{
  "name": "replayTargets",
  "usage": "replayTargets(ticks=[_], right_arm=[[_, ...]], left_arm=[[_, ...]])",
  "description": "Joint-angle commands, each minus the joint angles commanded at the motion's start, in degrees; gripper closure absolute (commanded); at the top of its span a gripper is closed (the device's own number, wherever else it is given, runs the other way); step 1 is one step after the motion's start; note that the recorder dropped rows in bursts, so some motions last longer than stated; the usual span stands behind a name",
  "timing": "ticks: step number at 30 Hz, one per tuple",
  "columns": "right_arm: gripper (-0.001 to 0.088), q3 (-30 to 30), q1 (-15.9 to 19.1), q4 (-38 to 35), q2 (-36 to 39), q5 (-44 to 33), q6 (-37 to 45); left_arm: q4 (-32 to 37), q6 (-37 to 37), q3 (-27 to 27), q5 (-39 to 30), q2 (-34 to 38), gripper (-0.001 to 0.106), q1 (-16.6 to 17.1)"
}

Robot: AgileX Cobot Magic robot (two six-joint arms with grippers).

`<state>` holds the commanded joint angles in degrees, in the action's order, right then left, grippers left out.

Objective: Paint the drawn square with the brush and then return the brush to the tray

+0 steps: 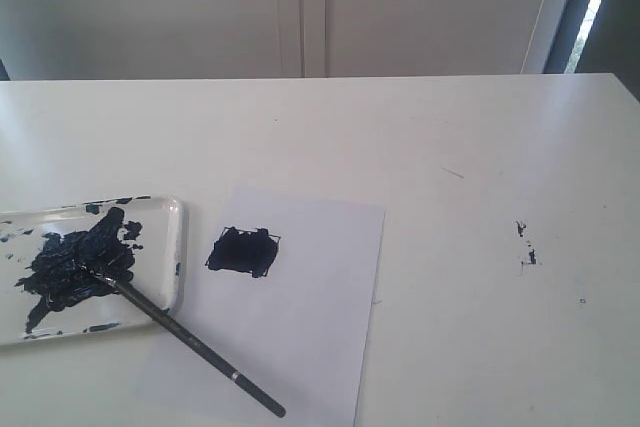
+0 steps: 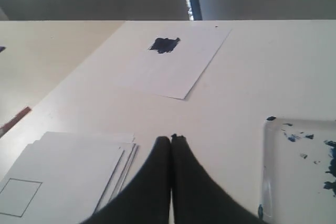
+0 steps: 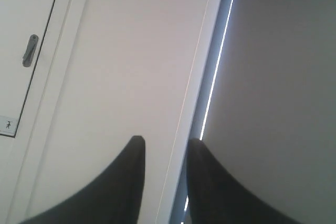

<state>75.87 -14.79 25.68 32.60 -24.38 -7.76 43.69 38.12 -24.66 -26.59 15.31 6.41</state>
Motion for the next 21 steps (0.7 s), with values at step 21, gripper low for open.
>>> replayTargets(ticks=[21], right_arm=[[0.0597, -24.1, 0.0, 0.1, -3.3, 0.9, 0.0]], left_arm=[[0.0, 0.0, 17.7, 2.6, -10.6, 0.105, 0.9]])
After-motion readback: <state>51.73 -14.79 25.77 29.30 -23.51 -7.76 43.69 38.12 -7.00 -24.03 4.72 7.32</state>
